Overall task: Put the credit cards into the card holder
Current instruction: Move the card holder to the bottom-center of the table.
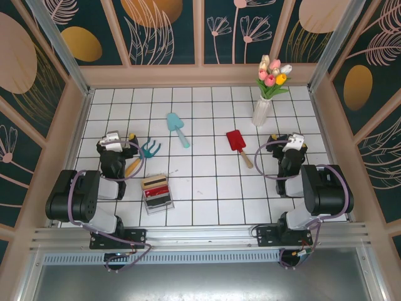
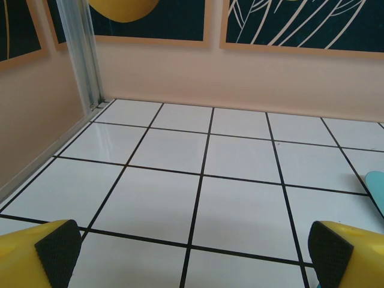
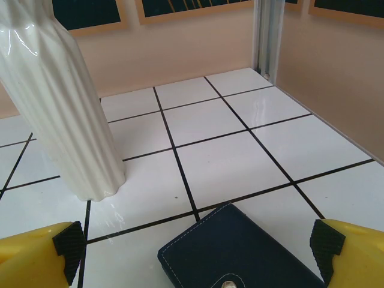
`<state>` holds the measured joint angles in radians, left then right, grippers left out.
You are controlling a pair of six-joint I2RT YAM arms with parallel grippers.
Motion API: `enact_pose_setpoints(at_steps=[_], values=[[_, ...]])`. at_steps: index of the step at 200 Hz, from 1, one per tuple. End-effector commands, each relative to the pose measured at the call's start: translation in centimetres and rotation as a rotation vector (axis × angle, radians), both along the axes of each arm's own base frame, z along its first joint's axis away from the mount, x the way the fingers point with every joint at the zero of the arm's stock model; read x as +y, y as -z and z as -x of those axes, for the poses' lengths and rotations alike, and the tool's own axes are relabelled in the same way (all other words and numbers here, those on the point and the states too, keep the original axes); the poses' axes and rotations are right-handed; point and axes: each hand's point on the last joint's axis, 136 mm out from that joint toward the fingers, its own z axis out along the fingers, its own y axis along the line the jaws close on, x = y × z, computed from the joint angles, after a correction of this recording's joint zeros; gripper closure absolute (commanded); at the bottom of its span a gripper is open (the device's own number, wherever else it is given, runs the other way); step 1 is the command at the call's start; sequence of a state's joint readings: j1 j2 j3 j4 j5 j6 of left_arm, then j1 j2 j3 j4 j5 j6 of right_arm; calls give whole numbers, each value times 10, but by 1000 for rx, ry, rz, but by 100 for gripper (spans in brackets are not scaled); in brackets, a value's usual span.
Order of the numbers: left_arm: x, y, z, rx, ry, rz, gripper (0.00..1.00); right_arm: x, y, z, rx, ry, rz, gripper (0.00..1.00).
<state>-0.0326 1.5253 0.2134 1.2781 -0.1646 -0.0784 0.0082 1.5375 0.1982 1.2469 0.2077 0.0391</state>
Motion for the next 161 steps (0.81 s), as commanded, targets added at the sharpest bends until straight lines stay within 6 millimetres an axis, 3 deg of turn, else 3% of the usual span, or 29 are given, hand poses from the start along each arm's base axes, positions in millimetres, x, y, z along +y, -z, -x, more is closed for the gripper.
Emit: enact_pose_setpoints(at_steps=[1, 124, 161], values=[[1, -10, -4, -30, 4, -13, 1, 1, -13, -5, -53, -9, -9, 1], [1, -10, -4, -29, 3, -9, 1, 2, -15, -5, -60, -16, -10, 1], [15, -34, 13, -75, -79, 24, 1, 7, -36, -7, -21, -5, 2, 1]])
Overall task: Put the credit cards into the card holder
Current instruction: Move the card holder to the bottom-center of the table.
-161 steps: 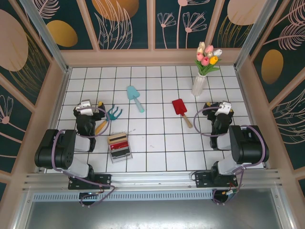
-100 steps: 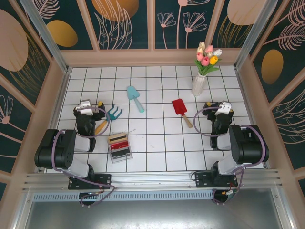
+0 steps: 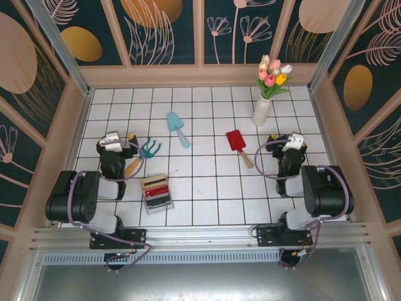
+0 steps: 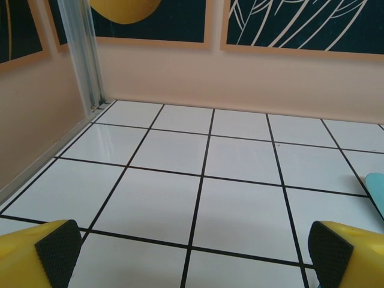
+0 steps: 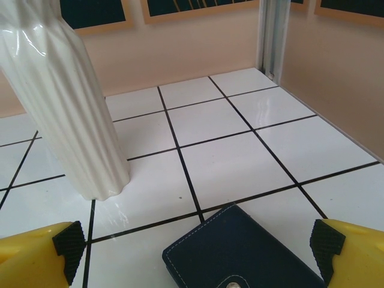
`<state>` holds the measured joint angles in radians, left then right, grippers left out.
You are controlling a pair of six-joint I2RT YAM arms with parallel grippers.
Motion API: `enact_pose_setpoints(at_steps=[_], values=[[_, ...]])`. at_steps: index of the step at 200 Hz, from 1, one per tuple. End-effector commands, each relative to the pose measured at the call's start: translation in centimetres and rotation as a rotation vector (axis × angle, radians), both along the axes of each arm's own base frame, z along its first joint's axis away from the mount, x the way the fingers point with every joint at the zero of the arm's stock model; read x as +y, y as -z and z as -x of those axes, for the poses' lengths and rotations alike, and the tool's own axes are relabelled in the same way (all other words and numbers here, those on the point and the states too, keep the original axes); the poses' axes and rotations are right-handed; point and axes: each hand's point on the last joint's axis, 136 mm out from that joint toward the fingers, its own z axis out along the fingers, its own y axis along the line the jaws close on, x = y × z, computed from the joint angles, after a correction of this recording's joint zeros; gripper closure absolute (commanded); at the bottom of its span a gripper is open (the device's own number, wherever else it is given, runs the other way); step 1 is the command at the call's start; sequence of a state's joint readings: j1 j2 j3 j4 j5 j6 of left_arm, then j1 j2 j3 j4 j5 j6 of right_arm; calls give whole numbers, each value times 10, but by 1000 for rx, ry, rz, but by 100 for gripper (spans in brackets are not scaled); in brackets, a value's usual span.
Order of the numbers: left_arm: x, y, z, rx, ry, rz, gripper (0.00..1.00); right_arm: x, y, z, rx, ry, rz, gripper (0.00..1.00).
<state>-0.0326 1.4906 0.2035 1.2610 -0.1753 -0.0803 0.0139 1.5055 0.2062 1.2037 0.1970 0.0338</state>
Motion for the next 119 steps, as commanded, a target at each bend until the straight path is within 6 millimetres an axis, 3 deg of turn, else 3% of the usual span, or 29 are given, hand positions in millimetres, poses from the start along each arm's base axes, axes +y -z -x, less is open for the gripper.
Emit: enact_pose_setpoints(at_steps=[1, 17, 43, 63, 81, 101, 119], values=[[13, -30, 10, -66, -70, 25, 1, 2, -34, -7, -23, 15, -8, 1], [17, -47, 12, -66, -98, 77, 1, -14, -37, -8, 125, 140, -114, 1], [19, -76, 17, -61, -129, 238, 1, -24, -34, 11, 319, 247, -289, 1], [35, -67, 29, -16, -272, 465, 1, -36, -14, 37, 458, 357, -360, 1], [-8, -74, 21, 58, -15, 448, 1, -52, 11, 56, 526, 376, -464, 2], [-47, -76, 17, 124, 184, 573, 1, -45, 20, 42, 532, 175, -631, 18], [-87, -84, 17, 164, 399, 711, 1, -30, 20, 25, 544, 51, -657, 31]])
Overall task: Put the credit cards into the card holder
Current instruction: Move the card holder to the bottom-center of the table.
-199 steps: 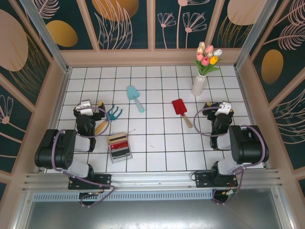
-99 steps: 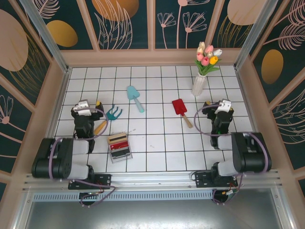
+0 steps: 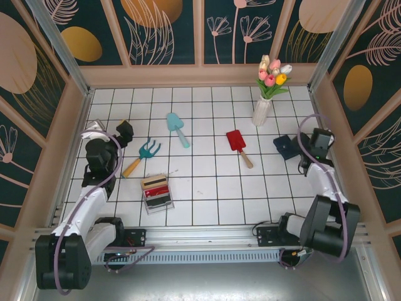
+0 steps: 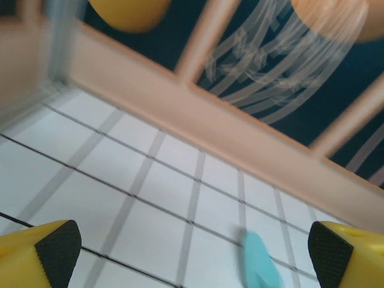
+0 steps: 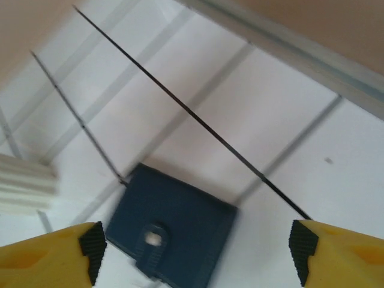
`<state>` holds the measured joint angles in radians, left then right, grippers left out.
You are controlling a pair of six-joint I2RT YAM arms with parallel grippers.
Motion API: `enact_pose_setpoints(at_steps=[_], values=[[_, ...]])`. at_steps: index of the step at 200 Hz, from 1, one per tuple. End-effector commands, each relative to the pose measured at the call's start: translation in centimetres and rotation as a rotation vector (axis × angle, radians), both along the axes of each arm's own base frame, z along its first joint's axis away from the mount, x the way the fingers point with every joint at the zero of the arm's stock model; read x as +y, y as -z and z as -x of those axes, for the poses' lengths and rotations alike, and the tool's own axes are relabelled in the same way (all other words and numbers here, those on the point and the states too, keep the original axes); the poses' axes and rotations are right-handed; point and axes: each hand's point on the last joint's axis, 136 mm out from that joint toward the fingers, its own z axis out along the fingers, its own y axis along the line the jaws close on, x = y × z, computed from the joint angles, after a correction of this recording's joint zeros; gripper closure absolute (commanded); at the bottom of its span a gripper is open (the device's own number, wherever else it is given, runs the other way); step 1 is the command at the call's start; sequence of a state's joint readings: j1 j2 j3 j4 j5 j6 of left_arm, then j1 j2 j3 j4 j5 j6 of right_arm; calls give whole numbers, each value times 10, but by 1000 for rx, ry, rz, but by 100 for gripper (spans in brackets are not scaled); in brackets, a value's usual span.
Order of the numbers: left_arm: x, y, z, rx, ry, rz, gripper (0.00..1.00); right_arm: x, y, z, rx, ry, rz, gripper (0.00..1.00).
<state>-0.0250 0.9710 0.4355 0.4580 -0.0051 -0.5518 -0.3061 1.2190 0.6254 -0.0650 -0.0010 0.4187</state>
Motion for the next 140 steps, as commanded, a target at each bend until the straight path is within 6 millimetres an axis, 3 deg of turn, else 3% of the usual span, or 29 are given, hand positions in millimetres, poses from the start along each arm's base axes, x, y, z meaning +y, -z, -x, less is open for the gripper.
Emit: enact_pose_setpoints(at_steps=[1, 42, 76, 83, 108, 140], values=[[-63, 3, 5, 75, 331, 235, 1, 46, 14, -11, 7, -218, -212, 32], [-121, 6, 15, 144, 523, 216, 1, 40, 15, -49, -4, -242, -253, 42], [-138, 17, 28, 197, 574, 229, 1, 56, 38, -81, 31, -334, -393, 55], [-138, 19, 31, 204, 569, 230, 1, 58, 44, -83, 49, -330, -419, 62], [-136, 24, 40, 223, 561, 226, 1, 64, 68, -66, 142, -273, -450, 63], [-132, 36, 44, 274, 543, 213, 1, 85, 85, -12, 270, -239, -408, 64]])
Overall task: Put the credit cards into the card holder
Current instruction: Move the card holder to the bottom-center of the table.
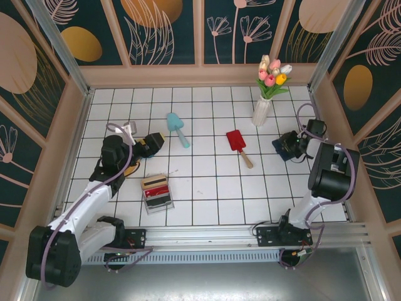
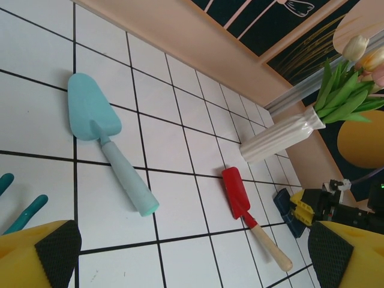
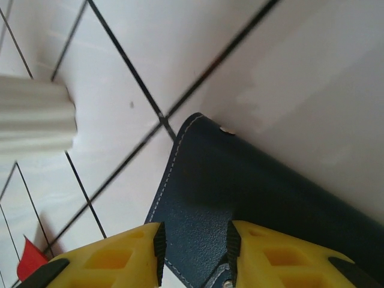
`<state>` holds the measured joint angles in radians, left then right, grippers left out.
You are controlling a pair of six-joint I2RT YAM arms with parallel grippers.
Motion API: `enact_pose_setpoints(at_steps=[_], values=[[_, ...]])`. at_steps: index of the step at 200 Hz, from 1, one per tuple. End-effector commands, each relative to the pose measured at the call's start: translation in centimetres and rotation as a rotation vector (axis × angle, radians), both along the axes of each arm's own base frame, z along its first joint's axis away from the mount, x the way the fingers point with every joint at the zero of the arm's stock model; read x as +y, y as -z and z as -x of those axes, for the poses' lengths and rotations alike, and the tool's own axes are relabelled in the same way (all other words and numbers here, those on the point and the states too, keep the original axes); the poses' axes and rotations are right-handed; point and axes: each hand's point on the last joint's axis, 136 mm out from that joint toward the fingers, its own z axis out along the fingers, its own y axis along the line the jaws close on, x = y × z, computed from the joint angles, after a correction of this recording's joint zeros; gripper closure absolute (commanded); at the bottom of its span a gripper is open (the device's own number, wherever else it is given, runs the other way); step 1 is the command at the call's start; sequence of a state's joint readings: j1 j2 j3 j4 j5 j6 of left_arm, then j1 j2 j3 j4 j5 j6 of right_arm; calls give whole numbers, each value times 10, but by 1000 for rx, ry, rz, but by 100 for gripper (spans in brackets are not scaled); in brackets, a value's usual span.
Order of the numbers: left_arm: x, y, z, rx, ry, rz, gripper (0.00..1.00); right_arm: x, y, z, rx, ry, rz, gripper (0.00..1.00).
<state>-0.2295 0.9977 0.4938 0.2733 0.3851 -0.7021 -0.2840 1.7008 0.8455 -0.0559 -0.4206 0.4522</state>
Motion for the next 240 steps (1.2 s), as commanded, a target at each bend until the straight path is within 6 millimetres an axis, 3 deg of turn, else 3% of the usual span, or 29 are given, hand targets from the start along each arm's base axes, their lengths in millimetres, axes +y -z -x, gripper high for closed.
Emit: enact_pose_setpoints(at_steps=[1, 33, 65, 92, 105, 149, 171, 203, 225, 240], values=[[0, 15, 7, 62, 5, -19, 1, 22, 14, 50, 131, 2, 13, 64], [-5, 19, 1, 82, 27, -20, 1, 38, 27, 109, 204, 44, -5, 65], [-15, 20, -9, 99, 52, -24, 1, 67, 33, 154, 242, 29, -25, 67], [-25, 22, -14, 113, 82, -28, 1, 102, 34, 181, 223, -42, -69, 67], [-29, 23, -14, 119, 90, -27, 1, 126, 29, 188, 181, -131, -101, 72], [-35, 33, -15, 151, 93, -27, 1, 192, 18, 219, 113, -453, -106, 70], [-35, 36, -16, 158, 90, -25, 1, 226, 14, 225, 87, -626, -83, 70], [-36, 37, -15, 166, 93, -28, 1, 285, 10, 214, 57, -918, 45, 71], [-31, 39, -12, 173, 73, -39, 1, 333, 4, 201, 17, -1092, 115, 71], [-28, 39, -9, 176, 61, -45, 1, 344, -3, 185, 6, -1086, 213, 71]])
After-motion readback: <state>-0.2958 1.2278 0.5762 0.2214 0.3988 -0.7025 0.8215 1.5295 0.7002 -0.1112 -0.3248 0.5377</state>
